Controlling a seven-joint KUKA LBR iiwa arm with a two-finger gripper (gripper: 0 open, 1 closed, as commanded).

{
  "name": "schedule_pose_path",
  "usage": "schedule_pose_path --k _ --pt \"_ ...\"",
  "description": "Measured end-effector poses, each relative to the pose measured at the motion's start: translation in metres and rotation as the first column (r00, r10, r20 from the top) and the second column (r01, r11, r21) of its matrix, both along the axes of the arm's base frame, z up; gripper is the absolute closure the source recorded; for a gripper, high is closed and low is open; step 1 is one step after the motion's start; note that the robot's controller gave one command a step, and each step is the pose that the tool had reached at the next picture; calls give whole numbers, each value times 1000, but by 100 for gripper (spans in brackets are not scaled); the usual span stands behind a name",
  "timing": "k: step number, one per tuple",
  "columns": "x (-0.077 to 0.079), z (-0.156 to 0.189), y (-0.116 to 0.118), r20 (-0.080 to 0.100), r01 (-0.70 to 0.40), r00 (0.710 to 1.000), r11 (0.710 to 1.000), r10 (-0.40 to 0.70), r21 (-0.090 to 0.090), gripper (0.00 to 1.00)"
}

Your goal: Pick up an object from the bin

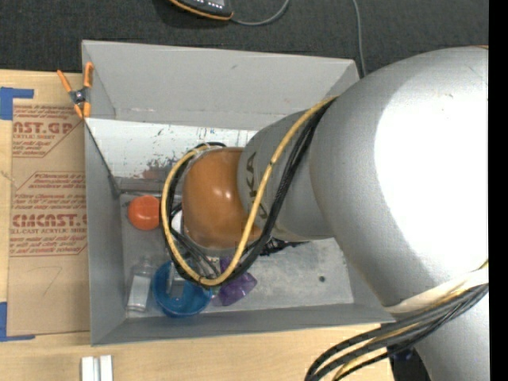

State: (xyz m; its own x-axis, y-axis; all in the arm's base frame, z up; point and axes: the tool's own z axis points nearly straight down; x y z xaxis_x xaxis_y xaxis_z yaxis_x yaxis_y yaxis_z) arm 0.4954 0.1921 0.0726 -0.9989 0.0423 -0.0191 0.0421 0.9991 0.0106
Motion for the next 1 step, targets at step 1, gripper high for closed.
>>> schedule_pose_path --k 1 --pt "0 0 0 0 0 1000 1000 0 0 100"
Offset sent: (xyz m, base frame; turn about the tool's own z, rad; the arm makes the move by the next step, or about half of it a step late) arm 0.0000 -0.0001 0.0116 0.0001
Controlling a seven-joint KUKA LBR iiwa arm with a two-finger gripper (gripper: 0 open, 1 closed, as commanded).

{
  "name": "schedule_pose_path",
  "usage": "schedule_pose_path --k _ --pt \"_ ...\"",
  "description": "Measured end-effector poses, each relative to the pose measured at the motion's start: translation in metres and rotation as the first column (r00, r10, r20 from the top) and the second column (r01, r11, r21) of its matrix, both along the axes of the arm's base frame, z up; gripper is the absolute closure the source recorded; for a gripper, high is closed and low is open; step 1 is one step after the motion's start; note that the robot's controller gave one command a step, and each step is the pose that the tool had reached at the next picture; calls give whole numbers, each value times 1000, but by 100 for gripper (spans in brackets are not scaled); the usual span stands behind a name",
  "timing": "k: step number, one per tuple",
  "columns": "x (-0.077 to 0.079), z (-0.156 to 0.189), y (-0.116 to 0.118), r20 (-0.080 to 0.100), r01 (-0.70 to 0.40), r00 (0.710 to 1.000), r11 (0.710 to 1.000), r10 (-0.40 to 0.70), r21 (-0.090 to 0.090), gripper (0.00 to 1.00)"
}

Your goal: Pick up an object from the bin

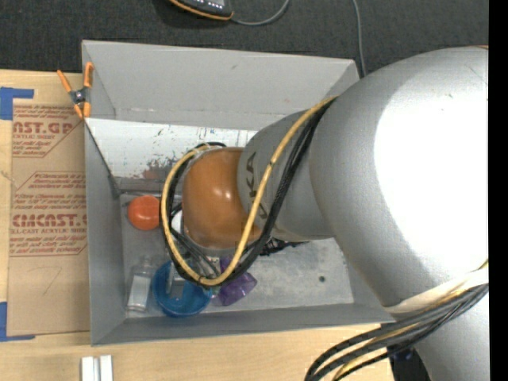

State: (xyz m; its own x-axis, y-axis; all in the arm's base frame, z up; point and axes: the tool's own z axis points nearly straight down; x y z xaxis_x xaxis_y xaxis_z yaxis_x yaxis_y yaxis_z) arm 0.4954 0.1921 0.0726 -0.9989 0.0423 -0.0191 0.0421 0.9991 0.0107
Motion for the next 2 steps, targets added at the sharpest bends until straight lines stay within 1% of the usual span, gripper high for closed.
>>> schedule_pose_path --k 1,2 --pt "0 2 0 1 0 1000 1000 0 0 100" --pt "-1 8 0 -3 0 1000 1000 0 -1 100"
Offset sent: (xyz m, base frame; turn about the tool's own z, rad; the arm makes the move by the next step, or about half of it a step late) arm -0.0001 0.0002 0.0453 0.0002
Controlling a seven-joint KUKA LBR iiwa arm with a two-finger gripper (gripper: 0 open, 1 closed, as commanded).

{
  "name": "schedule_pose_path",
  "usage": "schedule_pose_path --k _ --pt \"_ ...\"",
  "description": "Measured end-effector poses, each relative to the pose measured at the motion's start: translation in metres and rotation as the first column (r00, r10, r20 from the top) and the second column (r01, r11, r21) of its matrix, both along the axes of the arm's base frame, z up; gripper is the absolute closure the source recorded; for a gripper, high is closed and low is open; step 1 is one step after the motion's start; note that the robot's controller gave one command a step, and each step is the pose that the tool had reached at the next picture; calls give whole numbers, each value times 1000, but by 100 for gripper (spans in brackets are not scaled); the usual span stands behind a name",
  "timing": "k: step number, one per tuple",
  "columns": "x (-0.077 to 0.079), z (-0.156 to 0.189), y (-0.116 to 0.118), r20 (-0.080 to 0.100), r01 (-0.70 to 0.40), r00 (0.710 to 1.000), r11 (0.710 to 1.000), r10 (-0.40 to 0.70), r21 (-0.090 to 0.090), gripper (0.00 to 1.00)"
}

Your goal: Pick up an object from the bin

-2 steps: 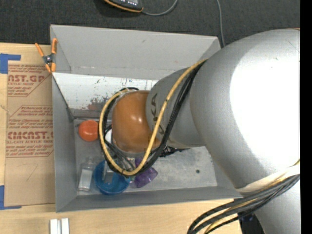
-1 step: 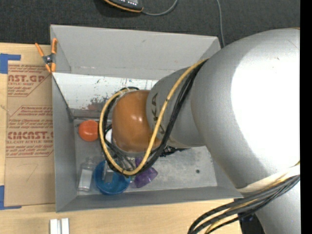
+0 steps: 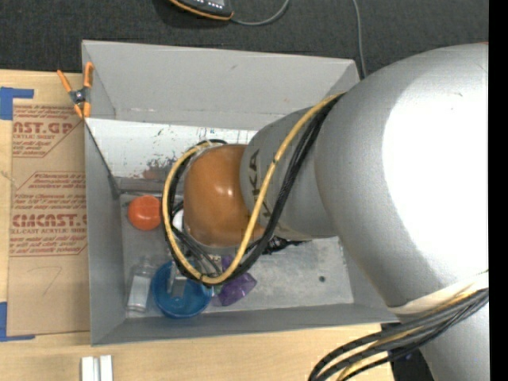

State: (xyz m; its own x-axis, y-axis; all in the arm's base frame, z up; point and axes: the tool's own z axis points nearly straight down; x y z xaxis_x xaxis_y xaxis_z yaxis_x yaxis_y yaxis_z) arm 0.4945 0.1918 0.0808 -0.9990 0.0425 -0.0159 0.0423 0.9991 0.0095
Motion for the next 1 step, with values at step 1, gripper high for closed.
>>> schedule_pose_path --k 1 --pt "0 12 0 -1 0 1000 1000 0 0 100"
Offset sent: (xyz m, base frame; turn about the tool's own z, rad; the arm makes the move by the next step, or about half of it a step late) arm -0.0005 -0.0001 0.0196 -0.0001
